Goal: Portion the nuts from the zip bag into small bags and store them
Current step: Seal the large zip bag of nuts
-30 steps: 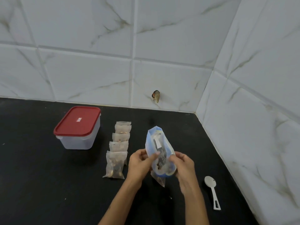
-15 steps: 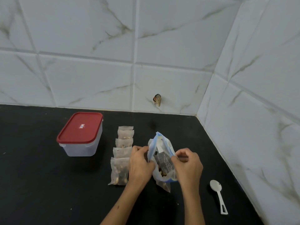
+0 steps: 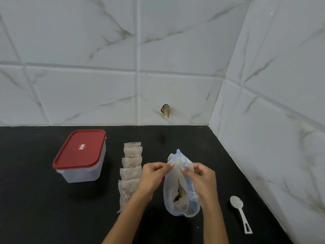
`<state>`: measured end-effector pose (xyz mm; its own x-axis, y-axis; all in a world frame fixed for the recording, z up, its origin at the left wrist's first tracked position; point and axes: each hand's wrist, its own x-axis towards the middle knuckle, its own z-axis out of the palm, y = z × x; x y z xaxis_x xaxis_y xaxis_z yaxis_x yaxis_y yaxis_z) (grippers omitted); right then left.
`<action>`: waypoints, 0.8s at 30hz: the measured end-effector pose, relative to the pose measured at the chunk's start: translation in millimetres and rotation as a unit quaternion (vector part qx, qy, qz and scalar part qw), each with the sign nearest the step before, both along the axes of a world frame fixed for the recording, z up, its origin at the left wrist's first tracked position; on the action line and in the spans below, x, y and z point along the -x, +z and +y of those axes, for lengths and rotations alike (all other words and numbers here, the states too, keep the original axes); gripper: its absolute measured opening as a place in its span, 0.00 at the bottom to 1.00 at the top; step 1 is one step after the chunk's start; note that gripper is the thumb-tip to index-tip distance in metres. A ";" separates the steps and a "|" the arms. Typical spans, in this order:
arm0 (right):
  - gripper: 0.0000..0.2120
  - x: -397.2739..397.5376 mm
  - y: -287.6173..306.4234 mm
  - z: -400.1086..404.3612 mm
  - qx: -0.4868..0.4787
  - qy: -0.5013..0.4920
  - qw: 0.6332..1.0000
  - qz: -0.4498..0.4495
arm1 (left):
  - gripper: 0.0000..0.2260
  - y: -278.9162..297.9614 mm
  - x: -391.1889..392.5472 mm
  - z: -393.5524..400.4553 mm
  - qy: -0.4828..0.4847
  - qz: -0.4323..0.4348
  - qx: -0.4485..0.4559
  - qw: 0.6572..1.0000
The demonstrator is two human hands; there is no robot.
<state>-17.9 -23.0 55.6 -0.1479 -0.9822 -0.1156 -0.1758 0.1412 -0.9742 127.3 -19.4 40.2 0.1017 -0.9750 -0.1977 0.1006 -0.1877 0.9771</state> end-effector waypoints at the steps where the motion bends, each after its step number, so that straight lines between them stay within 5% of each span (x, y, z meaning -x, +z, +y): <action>1: 0.03 -1.2 -0.9 -1.4 0.024 -0.024 0.998 0.043 | 0.06 -1.4 -0.3 -1.5 0.014 -0.030 0.016 0.999; 5: 0.06 -8.9 -3.9 -5.1 0.095 -0.087 0.969 0.209 | 0.05 -2.2 1.1 -2.3 0.066 -0.166 0.087 0.980; 8: 0.07 -11.2 -10.1 -10.0 0.112 -0.105 0.956 0.249 | 0.08 -0.6 5.2 -4.7 0.096 -0.211 0.096 0.968; 11: 0.06 -7.6 -8.3 -13.3 0.090 -0.088 0.975 0.183 | 0.09 0.9 4.7 -9.0 0.082 -0.149 0.061 0.983; 15: 0.02 3.4 15.5 -23.0 -0.089 0.036 0.995 -0.016 | 0.03 11.3 3.1 -21.2 0.027 0.009 -0.073 0.997; 17: 0.12 9.2 27.9 -31.8 -0.166 0.064 0.983 -0.047 | 0.13 12.0 3.0 -33.5 0.007 0.058 -0.157 0.986; 20: 0.22 -1.8 16.2 -42.4 -0.250 0.081 0.965 0.027 | 0.27 10.3 3.5 -50.4 -0.023 0.117 -0.214 0.969; 22: 0.17 5.3 -3.9 -50.3 -0.310 0.090 0.943 0.078 | 0.24 13.8 6.1 -56.7 -0.012 0.132 -0.209 0.969; 24: 0.14 -3.5 -0.9 -73.3 -0.266 0.102 0.957 0.047 | 0.15 17.4 10.4 -63.0 0.021 0.097 -0.190 0.977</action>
<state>-14.4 -96.2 54.6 0.0071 -0.7970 -0.6039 -0.3369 0.5667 -0.7519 116.9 -82.3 57.6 0.0645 -0.8237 -0.5634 0.2927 -0.5241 0.7998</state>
